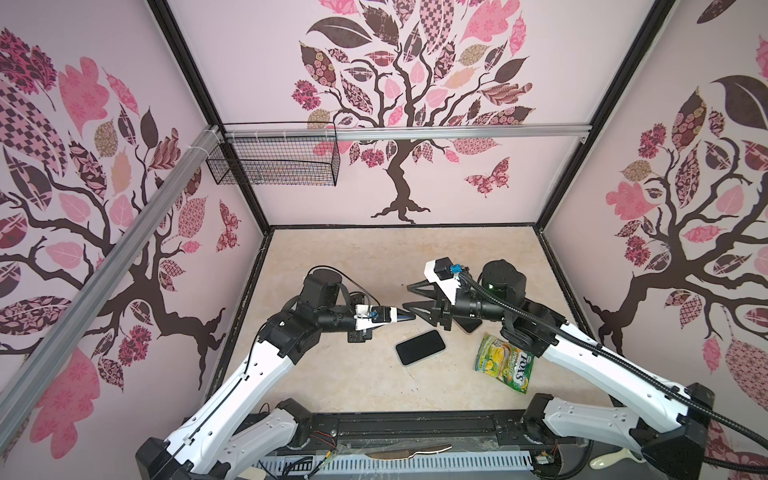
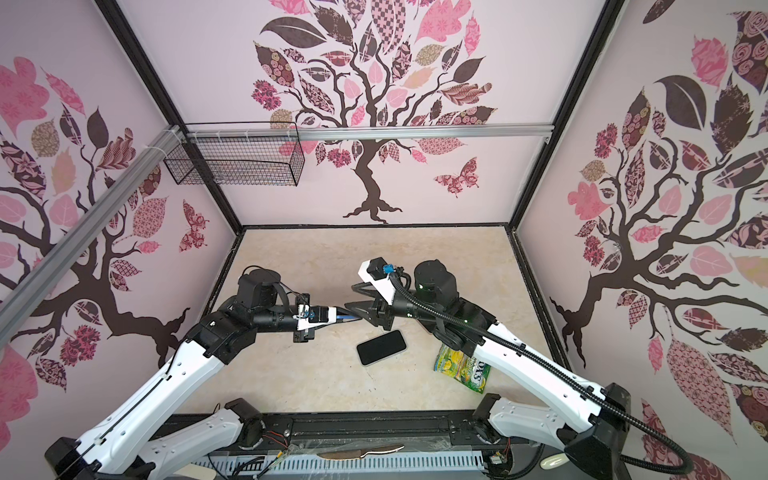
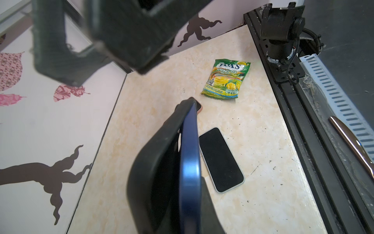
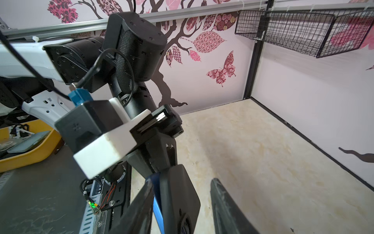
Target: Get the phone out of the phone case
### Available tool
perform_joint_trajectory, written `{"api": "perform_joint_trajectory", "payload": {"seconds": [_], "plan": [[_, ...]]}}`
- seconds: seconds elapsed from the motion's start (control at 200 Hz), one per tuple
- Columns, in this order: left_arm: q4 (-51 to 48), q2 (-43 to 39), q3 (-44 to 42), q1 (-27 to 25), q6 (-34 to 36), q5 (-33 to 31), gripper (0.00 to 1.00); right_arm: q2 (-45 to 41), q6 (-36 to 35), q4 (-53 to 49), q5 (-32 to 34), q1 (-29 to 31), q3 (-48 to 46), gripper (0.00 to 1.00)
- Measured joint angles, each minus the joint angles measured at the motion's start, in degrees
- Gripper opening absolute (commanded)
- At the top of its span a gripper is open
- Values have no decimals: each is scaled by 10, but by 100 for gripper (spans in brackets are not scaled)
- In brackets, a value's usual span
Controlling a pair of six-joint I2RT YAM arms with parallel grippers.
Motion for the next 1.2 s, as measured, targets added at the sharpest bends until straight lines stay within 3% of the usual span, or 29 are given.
{"api": "perform_joint_trajectory", "payload": {"seconds": [0.59,0.84,1.2], "plan": [[-6,4,3,-5,6,-8,0,57,1,-46,-7,19,31,41],[-9,5,3,-5,5,-17,0,60,-18,-74,44,26,42,37],[-13,6,3,-6,4,-20,0,64,-66,-119,24,26,57,22]]}}
